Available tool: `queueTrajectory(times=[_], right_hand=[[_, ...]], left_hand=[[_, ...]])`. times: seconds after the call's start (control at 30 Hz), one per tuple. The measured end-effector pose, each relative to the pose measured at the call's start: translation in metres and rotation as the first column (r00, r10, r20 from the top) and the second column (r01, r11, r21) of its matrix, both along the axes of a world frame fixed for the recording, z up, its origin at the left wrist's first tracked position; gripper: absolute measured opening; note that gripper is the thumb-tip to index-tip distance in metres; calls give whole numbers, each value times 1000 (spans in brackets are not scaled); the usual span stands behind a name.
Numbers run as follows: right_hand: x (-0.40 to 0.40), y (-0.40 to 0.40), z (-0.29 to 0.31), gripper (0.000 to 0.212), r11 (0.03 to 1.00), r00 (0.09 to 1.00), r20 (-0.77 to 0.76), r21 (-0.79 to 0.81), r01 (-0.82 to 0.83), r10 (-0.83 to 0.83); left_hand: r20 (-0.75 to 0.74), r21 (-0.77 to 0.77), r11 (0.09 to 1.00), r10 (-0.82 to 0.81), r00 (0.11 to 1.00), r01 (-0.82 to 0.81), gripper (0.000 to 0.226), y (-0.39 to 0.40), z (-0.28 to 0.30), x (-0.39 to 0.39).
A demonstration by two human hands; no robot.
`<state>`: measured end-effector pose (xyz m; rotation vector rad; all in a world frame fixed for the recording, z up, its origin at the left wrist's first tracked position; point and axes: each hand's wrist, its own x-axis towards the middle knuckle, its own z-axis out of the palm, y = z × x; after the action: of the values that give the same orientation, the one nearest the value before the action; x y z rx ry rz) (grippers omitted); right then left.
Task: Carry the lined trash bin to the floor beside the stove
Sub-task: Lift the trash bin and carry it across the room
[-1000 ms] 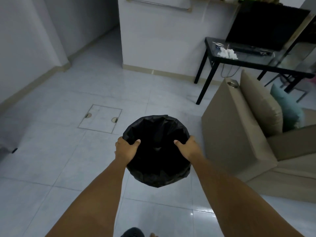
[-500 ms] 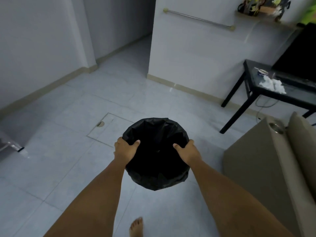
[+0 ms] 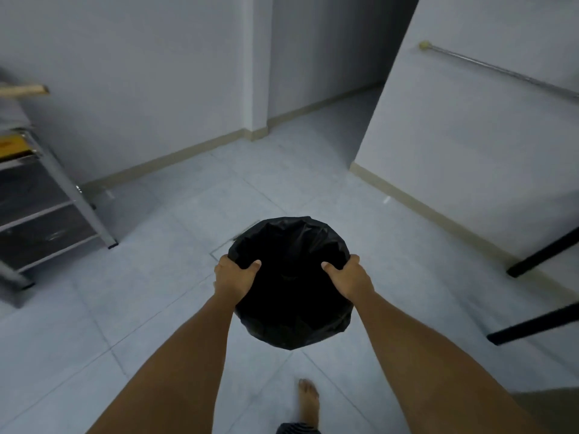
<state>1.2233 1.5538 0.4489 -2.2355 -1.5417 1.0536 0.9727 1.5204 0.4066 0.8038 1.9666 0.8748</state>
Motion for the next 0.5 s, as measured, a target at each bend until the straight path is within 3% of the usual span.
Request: queueTrajectory(times=[0.23, 0.5], right_hand=[[-8, 111, 2, 82, 972, 972, -6, -17, -235, 235], [-57, 194, -3, 81, 879, 879, -14, -22, -476, 476]], left_hand=[[21, -15, 973, 232, 972, -232, 94, 50, -2, 7], [43, -23, 898, 441, 897, -440, 98, 76, -5, -13]])
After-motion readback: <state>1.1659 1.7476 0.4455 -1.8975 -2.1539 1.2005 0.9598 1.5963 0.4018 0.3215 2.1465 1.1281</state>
